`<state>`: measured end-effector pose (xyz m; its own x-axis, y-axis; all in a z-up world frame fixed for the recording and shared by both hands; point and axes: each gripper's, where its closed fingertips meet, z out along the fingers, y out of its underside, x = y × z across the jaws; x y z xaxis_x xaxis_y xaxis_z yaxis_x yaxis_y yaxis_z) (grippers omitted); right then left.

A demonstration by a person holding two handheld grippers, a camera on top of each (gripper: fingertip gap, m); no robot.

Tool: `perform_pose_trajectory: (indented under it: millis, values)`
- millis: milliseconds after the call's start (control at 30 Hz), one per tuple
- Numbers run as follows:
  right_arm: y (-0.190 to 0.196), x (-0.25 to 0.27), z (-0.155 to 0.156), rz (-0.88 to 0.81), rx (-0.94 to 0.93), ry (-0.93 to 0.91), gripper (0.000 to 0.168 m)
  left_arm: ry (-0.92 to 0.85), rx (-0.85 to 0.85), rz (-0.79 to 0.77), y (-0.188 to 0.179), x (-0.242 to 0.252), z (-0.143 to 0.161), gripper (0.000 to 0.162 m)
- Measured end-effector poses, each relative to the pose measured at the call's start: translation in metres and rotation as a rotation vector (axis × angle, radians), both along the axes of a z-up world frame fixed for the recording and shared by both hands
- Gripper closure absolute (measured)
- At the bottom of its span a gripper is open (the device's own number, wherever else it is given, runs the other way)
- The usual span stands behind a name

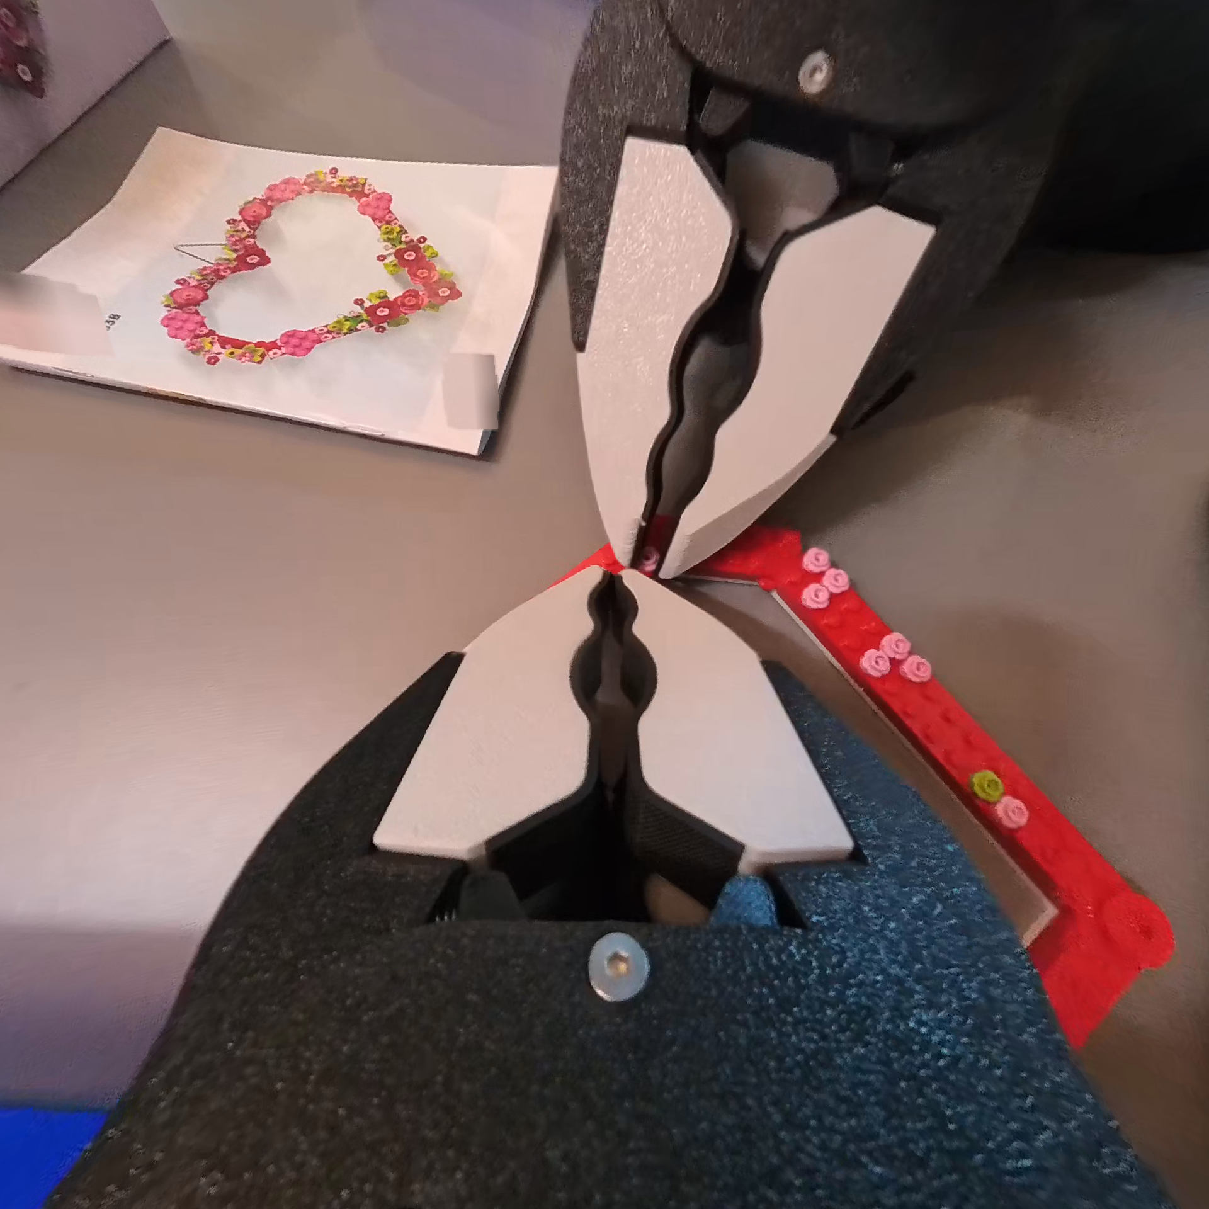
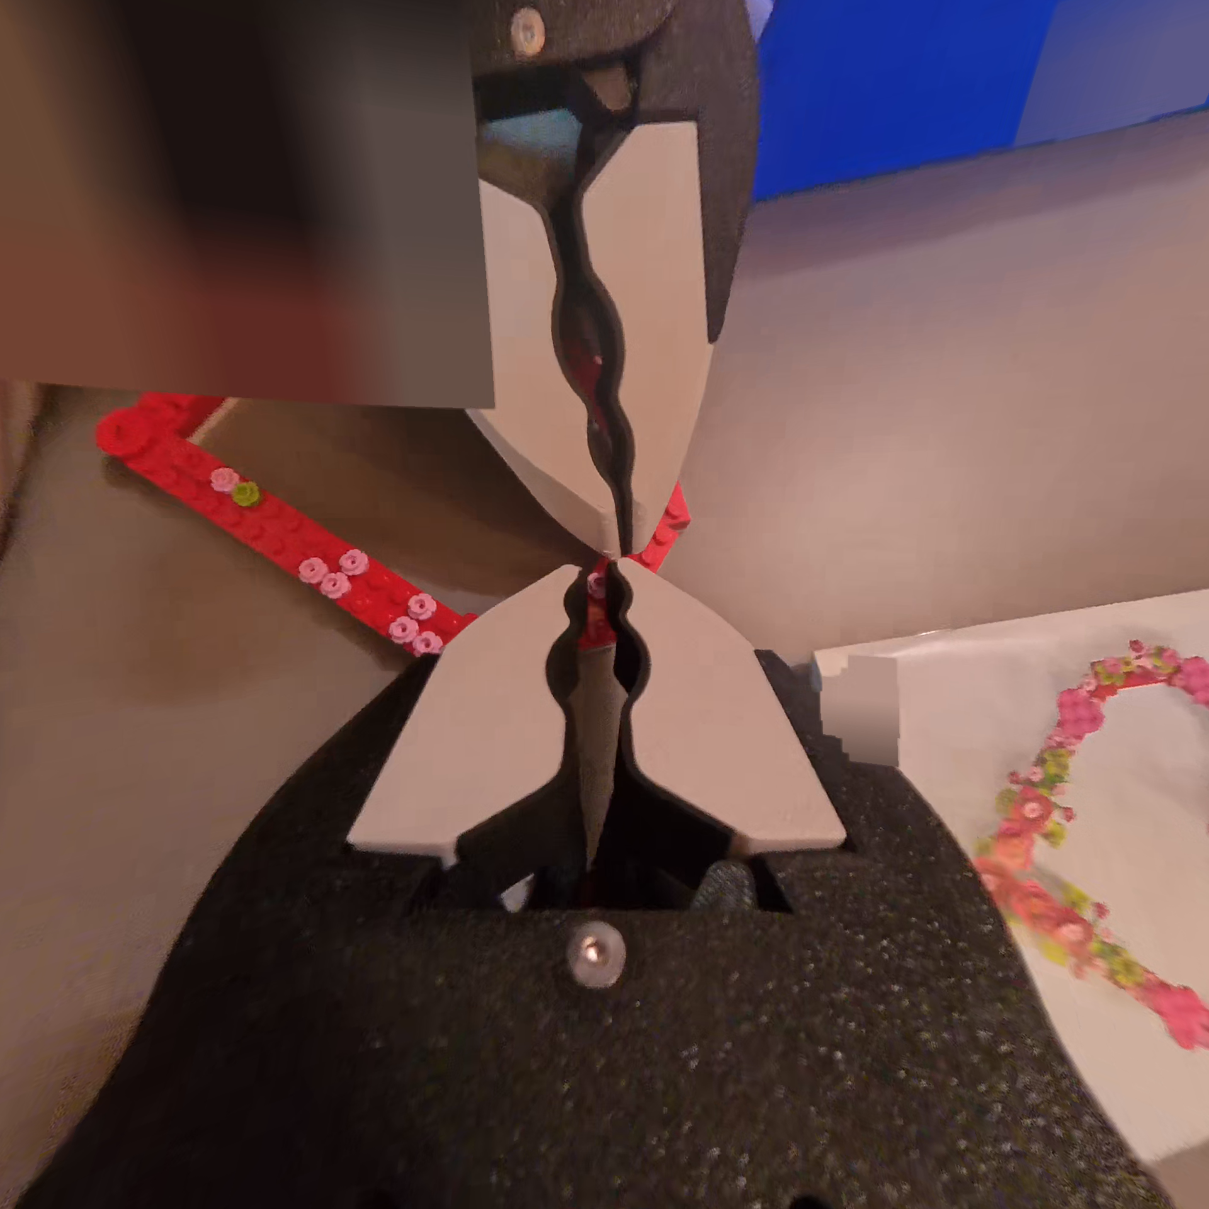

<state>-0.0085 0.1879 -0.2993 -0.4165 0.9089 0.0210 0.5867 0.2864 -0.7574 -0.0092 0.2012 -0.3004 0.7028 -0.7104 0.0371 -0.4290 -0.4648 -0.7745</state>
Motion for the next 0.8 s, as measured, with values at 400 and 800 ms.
perform_pose_trajectory:
  millis: [400, 800]
  values:
    - [0.046, 0.029, 0.103, -0.118, 0.009, 0.295, 0.164, -0.004, 0.017, -0.007, -0.002, 0.002, 0.0, 0.161]
    - [0.377, 0.197, 0.192, -0.912, 0.054, -0.048, 0.163, -0.024, 0.013, 0.017, -0.003, -0.005, 0.001, 0.153]
